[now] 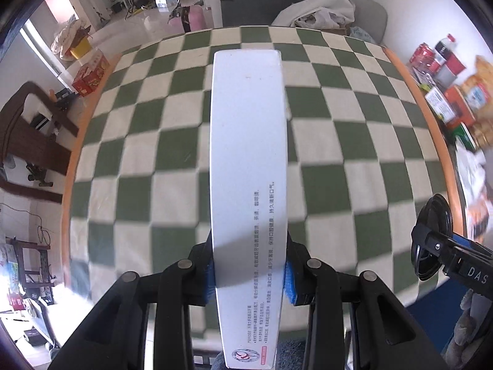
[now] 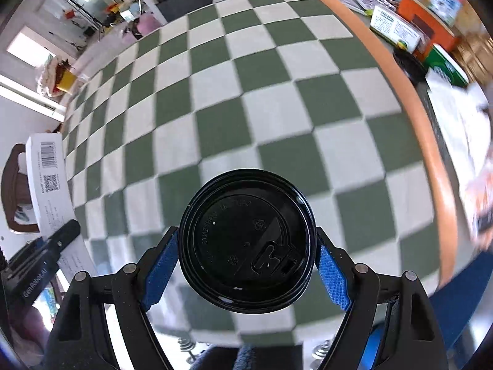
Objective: Collect trash
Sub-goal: 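Carry the white box and black lid over the bin and open both grippers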
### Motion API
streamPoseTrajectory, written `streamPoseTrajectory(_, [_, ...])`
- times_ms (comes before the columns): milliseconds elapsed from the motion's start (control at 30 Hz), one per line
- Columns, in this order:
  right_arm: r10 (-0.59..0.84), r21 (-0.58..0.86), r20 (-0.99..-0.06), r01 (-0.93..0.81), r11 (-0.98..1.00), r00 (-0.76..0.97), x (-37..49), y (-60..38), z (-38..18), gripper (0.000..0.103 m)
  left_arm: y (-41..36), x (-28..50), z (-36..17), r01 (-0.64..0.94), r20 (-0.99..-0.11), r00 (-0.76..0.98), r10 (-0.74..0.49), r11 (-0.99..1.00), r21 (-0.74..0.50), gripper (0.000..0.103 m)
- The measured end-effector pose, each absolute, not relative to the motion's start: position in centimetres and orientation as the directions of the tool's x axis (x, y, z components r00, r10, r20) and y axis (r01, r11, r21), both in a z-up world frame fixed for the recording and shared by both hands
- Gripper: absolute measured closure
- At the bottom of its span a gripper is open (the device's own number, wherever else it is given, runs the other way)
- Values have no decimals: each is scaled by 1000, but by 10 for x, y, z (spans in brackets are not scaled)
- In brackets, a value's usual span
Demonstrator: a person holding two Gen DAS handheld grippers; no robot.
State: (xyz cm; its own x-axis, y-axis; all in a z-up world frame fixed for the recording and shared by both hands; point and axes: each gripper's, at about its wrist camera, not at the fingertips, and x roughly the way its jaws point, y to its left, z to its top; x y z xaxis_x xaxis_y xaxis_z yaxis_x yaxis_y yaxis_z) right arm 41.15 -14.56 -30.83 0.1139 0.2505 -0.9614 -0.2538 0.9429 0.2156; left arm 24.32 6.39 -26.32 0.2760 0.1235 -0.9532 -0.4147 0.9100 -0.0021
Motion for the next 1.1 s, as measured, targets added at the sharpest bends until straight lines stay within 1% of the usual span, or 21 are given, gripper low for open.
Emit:
streamPoseTrajectory(167, [273, 240, -954, -229, 943, 125, 319, -142, -303, 19, 69, 154, -264, -397, -955, 283, 85, 917, -36, 73])
streamPoseTrajectory(200, [292, 267, -953, -225, 937, 85, 300, -141, -303, 19, 69, 135, -266, -394, -958, 277, 73, 918, -44, 73])
streamPoseTrajectory(333, [326, 311, -944, -199, 929, 46, 216, -144, -305, 19, 70, 77, -279, -407, -970, 244, 15, 909, -89, 73])
streamPoseTrajectory(467, [332, 329, -943, -189, 925, -16, 152, -148, -319, 19, 67, 23, -309, -428, -981, 187, -49, 895, -127, 73])
streamPoseTrajectory(600, [310, 323, -946, -186, 928, -96, 101, -157, -350, 19, 64, -14, -360, -464, -986, 118, -116, 871, -158, 73])
streamPoseTrajectory(700, [280, 305, -948, -177, 936, -152, 78, -164, -387, 19, 62, -26, -406, -493, -985, 67, -157, 854, -169, 73])
streamPoseTrajectory(833, [245, 281, -946, -155, 947, -212, 64, -167, -464, 19, 64, -27, -491, -534, -977, 19, -214, 824, -191, 73])
streamPoseTrajectory(900, [253, 289, -937, -130, 948, -240, 63, -166, -509, 19, 71, -22, -547, -568, -959, 2, -284, 788, -235, 72])
streamPoseTrajectory(1033, [298, 319, -910, -30, 947, -287, 68, -161, -617, 19, 86, -8, -639, -608, -949, -22, -315, 757, -237, 72])
streamPoseTrajectory(1100, [320, 334, -898, 6, 942, -302, 74, -154, -661, 19, 94, -1, -680, -627, -941, -24, -339, 738, -249, 72])
